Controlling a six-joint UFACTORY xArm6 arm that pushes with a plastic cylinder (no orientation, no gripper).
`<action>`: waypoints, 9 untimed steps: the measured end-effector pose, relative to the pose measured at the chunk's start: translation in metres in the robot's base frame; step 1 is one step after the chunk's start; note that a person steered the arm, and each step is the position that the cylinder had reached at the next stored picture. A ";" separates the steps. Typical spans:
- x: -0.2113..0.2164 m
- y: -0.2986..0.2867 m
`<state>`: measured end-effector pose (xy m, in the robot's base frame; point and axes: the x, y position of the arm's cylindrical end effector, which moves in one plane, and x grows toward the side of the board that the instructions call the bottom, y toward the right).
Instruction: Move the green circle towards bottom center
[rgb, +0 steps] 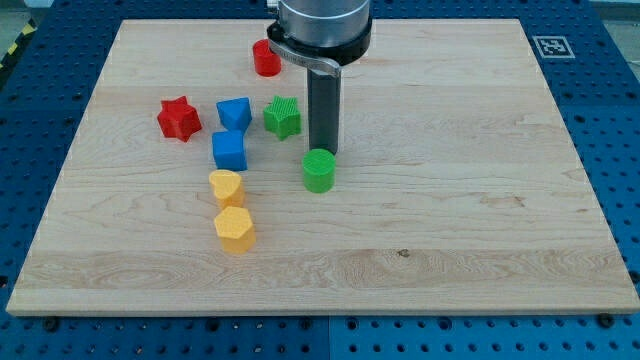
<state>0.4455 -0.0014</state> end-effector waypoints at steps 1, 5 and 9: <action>0.009 0.000; 0.038 0.000; 0.063 0.000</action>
<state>0.5083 -0.0014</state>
